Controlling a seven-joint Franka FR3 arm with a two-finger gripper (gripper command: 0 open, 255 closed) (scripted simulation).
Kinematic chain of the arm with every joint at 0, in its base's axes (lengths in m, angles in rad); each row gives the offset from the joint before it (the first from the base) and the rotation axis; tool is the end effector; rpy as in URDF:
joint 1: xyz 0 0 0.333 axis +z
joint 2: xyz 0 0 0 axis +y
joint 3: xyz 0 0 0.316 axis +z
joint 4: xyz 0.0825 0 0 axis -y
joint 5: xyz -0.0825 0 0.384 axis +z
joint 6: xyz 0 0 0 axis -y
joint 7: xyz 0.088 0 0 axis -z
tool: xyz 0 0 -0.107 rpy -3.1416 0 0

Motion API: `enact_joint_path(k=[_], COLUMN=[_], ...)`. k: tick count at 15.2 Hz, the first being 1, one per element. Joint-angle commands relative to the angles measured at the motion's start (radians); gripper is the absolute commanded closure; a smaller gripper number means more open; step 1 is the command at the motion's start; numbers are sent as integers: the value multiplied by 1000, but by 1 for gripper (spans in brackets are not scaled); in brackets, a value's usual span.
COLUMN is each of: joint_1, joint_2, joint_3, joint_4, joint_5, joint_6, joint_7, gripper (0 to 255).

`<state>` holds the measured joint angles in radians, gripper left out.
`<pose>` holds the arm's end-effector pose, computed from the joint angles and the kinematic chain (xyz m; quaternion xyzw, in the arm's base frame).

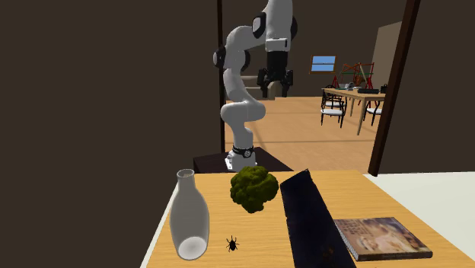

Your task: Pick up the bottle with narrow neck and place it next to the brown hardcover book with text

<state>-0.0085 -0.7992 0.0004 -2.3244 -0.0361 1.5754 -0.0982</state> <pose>0.3041 -0.0063 0.6100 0.9985 0.0446 0.0241 0.0195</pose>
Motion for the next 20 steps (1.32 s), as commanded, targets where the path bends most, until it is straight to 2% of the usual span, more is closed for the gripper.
enact_joint_path(k=[1, 12, 20], joint_1=[0, -66, -86], joint_2=[0, 195, 412], joint_3=[0, -212, -366], joint_4=[0, 9, 107], joint_5=[0, -101, -98], joint_6=[0, 221, 365], joint_7=[0, -198, -351], gripper=[0, 0, 0])
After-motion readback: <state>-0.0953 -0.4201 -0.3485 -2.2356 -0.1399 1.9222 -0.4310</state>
